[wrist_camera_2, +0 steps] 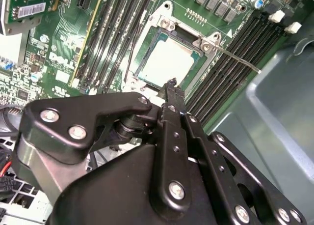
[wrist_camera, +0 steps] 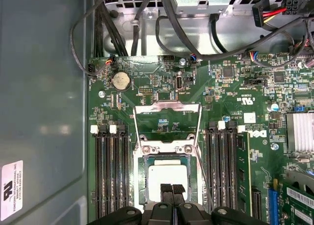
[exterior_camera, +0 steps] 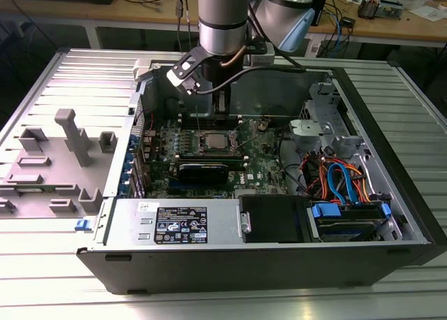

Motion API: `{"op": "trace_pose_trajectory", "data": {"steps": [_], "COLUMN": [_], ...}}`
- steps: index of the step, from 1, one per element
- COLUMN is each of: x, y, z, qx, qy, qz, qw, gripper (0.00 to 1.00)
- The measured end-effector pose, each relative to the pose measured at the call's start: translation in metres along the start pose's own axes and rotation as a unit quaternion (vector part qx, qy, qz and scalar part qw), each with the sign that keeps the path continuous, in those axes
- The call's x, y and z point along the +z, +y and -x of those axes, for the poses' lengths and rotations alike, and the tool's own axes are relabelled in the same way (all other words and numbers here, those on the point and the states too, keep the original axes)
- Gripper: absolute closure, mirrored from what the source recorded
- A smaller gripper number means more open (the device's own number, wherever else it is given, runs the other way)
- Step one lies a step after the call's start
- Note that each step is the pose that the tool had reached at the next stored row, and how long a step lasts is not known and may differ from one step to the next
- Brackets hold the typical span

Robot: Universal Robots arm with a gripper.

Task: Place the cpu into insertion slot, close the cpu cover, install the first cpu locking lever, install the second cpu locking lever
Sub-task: 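Close the cpu cover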

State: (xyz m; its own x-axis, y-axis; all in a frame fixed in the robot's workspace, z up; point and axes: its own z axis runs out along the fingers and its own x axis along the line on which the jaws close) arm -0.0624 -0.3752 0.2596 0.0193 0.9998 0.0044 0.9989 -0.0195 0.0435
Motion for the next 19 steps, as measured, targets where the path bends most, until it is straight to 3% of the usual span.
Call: {"op": "trace_pose_trajectory", "data": {"steps": [10,15,19], "x": [0.0001,-0.0083,-0.0082], "y": [0.0098,0.0102,0.0156], "z": [-0.0002,-0.0002,-0.0003], "qx": [0.0,0.0,0.0], "qy": [-0.0002,0.0,-0.0001], "qz": [-0.0018,-0.0017,-0.0017], "qw": [1.0,1.0,1.0], "gripper": [0.89,0.89,0.89]}}
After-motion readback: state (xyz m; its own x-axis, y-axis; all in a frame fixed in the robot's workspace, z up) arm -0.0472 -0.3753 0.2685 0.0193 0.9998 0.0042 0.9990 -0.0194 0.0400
